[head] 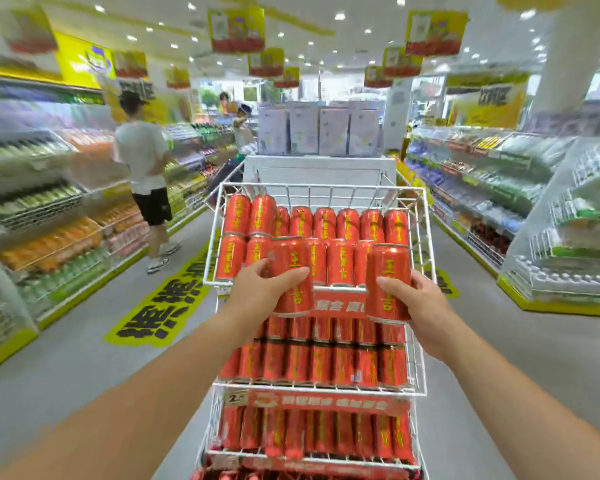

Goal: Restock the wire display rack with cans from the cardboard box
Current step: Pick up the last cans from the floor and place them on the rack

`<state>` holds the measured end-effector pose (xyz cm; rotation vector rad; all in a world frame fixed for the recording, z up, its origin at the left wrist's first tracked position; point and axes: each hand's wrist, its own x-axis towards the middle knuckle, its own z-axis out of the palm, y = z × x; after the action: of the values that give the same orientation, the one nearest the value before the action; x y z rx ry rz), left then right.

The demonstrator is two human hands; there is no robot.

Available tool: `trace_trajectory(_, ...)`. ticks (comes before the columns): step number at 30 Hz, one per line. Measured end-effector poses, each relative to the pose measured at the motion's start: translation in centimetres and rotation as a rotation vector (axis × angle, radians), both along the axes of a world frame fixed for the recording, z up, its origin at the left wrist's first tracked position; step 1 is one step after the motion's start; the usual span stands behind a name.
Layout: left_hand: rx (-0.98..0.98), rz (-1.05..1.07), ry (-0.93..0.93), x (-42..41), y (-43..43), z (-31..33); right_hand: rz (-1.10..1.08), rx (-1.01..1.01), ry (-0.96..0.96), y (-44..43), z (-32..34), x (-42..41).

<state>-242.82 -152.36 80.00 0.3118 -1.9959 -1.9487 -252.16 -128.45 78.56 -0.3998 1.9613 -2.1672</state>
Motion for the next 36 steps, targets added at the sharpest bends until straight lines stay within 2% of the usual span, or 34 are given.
trace_trajectory(4, -0.122, 0.089, 0.029, -1.4, -2.7, 3.9, 0.010, 0.098, 0.026, -1.9, 2.7, -2.3)
trace_trajectory(7, -0.199, 0.154, 0.014, -3.3, -4.7, 5.6, -0.001, 0.169, 0.113, -3.8, 4.2, -4.8)
trace_trajectory(13, -0.378, 0.252, -0.050, -8.6, -6.6, 7.5, 0.034, 0.205, 0.147, -8.4, 6.0, -11.3)
trace_trajectory(20, -0.400, 0.305, -0.130, -17.7, -8.8, 7.5, 0.055, 0.213, 0.139, -13.3, 6.3, -20.2)
trace_trajectory(24, -0.403, 0.329, -0.162, -23.0, -11.1, 6.0, 0.061, 0.308, 0.136, -15.5, 5.0, -24.1)
trace_trajectory(36, -0.781, 0.345, -0.234, -25.0, -9.2, 4.7, -0.028, 0.405, 0.179, -17.4, 1.7, -26.6)
